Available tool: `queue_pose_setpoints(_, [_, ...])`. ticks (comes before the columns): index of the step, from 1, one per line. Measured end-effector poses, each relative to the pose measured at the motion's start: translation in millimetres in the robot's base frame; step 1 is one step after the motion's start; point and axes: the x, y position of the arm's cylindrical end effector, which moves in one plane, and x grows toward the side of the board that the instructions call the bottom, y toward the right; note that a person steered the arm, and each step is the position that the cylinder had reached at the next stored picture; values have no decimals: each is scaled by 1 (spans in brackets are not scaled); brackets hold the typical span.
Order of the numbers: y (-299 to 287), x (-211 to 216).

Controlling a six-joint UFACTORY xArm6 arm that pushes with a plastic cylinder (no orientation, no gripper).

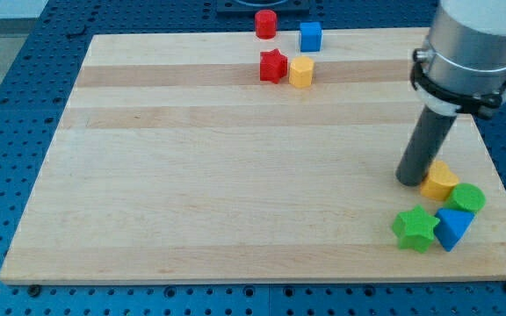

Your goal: Move the yellow hexagon to the center

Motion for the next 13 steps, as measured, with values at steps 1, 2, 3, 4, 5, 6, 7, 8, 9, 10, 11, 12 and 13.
queue_pose_setpoints(1, [-3, 3])
queue_pose_setpoints(2, [-22, -9])
queue_pose_setpoints(3, [-24, -29])
queue_pose_setpoints(4, [-47, -55])
queue_pose_setpoints(5, [-47, -111])
queue_pose_setpoints(6, [-39, -169])
queue_pose_setpoints(7, [-32, -218])
queue_pose_setpoints(8, [-53, -256])
queue_pose_setpoints(9, [-91, -255])
queue_pose_setpoints(10, [-112, -222])
queue_pose_setpoints(11, [-127, -175])
queue_pose_setpoints(12, [-138, -136])
queue_pose_setpoints(13, [-139, -143])
